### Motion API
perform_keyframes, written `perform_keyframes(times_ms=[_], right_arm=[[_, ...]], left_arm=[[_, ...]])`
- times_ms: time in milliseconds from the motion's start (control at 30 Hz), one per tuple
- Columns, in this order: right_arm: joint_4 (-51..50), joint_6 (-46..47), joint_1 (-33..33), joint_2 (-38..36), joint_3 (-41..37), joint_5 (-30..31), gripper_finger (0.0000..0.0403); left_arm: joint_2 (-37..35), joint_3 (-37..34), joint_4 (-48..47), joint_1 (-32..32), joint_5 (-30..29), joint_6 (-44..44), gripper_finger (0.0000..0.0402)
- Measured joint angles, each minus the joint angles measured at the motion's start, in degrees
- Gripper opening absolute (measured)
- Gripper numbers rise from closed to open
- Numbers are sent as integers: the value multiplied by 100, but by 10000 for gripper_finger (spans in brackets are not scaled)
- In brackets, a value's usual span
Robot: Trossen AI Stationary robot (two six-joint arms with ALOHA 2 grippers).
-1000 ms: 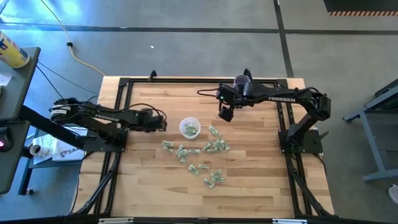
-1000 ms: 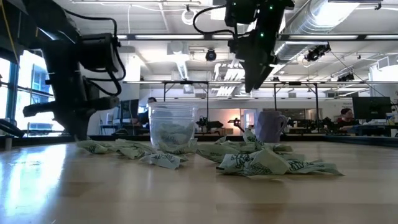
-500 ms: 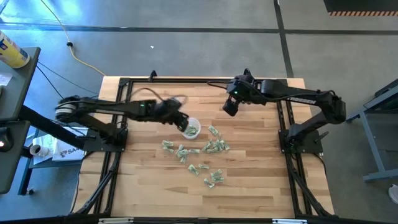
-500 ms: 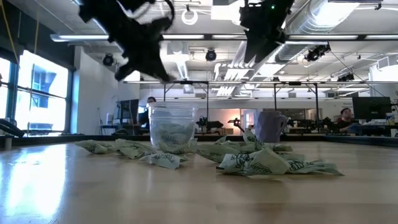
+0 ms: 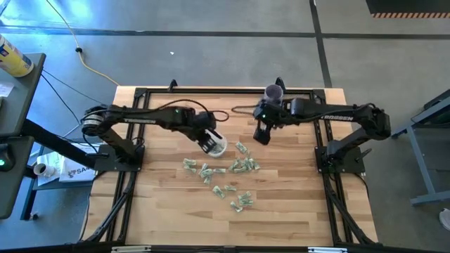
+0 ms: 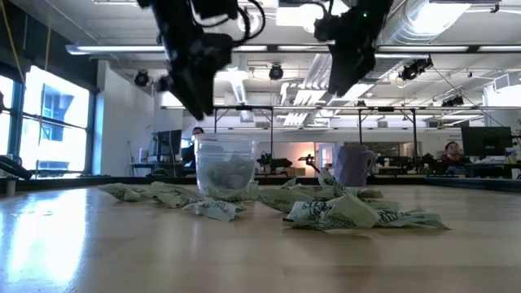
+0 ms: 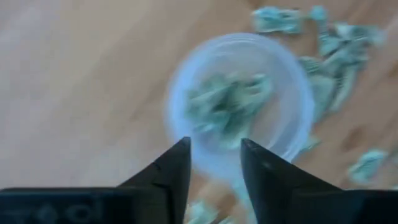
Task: Pick and place Stevia / Truvia into bins
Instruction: Put the white stevia packet into the transparent container
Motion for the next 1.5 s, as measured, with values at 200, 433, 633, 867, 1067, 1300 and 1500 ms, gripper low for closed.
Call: perform_keyframes(times_ms=[200,433,633,867,1067,1300,1500], right_arm=[[1989,388,93,177,-1442,-734,316],[3795,199,595,823,-1964,-841,316],[4369,153,812,1541,-1964,-162,316],[4362,1225,564,2065,-1954,-490,291],[4494,1549,394,2164,-1928,-574,179],[4390,1505,280,2182,-1857,-726,13],[3533,1911,108,1850,-1218,-1311,5]], left_arm=[[-963,28,-1608,-342,-1110,-362,211],[-2308,-752,-1763,-699,-1253,-1873,194],[-3093,-1352,-1808,-1018,-1456,-2623,178],[-3526,-1742,-1807,-1058,-1477,-2883,172],[-3628,-1922,-1821,-1049,-1488,-2655,172],[-3626,-2059,-1834,-1049,-1531,-2441,172],[-3742,-2337,-1789,-1049,-1456,-2435,172]])
